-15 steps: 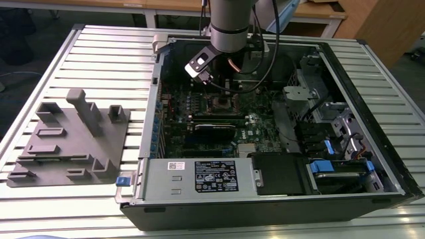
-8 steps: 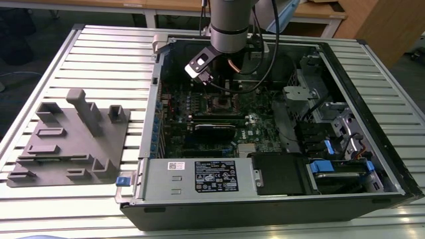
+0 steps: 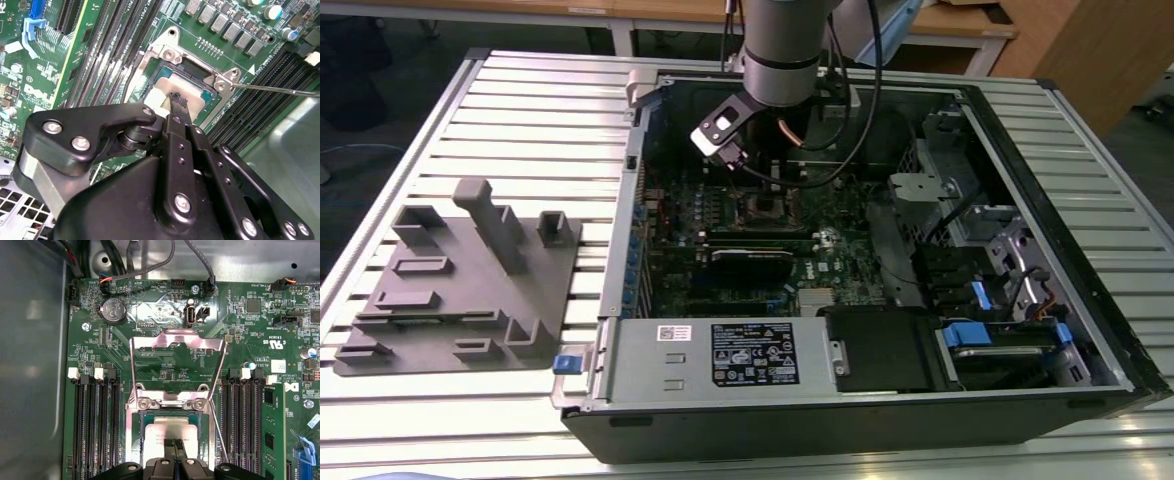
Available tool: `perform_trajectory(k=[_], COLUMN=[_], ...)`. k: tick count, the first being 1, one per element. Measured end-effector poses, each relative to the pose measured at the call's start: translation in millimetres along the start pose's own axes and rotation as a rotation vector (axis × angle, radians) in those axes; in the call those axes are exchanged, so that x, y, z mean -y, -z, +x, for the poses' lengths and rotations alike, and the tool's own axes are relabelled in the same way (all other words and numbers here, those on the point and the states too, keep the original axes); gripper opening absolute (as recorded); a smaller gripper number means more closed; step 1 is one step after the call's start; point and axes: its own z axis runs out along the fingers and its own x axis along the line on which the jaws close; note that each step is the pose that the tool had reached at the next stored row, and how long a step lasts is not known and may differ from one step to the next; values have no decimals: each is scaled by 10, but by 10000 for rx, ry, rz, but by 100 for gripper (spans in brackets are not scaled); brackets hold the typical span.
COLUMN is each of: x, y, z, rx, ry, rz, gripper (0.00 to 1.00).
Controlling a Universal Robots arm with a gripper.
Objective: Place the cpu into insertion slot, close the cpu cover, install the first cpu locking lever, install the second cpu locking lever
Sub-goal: 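Place the cpu into insertion slot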
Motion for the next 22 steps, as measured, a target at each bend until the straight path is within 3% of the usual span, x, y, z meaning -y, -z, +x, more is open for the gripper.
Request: perform_trajectory(k=[22], x=[-8], y=[-54], z=[0], rx=[16], ry=[-95], rz=[18], gripper=[11])
